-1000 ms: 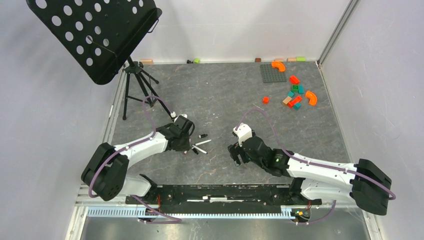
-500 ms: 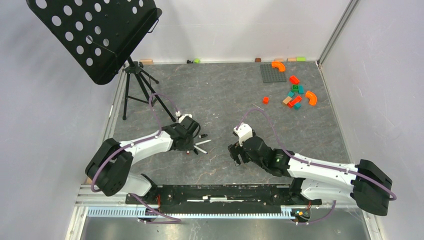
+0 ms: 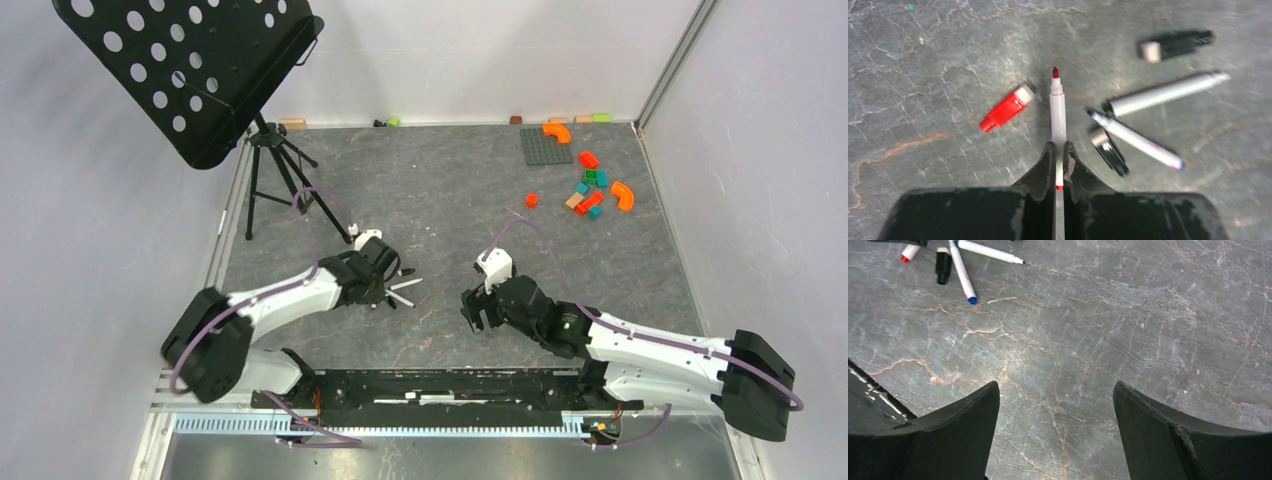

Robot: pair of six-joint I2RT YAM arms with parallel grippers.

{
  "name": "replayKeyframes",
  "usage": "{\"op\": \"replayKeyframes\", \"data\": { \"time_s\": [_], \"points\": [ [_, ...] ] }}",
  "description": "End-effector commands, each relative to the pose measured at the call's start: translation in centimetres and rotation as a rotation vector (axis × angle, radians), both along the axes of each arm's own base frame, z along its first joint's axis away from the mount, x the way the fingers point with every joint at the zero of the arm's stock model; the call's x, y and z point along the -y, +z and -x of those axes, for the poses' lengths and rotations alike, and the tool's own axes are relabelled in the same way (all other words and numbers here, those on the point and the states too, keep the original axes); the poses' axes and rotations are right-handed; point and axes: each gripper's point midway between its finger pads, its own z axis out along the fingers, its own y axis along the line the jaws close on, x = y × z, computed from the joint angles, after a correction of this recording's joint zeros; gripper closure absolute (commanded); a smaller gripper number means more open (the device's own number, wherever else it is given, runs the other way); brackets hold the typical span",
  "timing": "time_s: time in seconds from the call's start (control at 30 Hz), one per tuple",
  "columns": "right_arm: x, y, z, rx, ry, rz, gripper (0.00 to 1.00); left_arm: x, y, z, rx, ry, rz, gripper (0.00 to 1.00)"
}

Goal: Insert the pens into the pen caps

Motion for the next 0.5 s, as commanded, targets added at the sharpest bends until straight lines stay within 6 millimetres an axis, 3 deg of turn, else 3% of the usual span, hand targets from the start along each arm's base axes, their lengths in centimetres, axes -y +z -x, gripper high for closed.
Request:
{"op": "replayKeyframes", "data": {
  "time_s": [0.0,0.27,0.47],
  "points": [
    [-1.9,2.5,0.3,0.028,0.04,-0.16,0.13,2.9,4.3,-0.3,0.136,-0.067,0.223,0.98],
    [-6.1,7.4,4.6,0.014,0.299,-0.56,0.11,7.5,13.3,0.9,0.329,-0.215,0.641,0.98],
    [-7.3,11.4,6.1,0.021,0.384,-0.768,0.12,10.1,17.7,3.1,0.387,-0.321,0.922,0.98]
  ]
}}
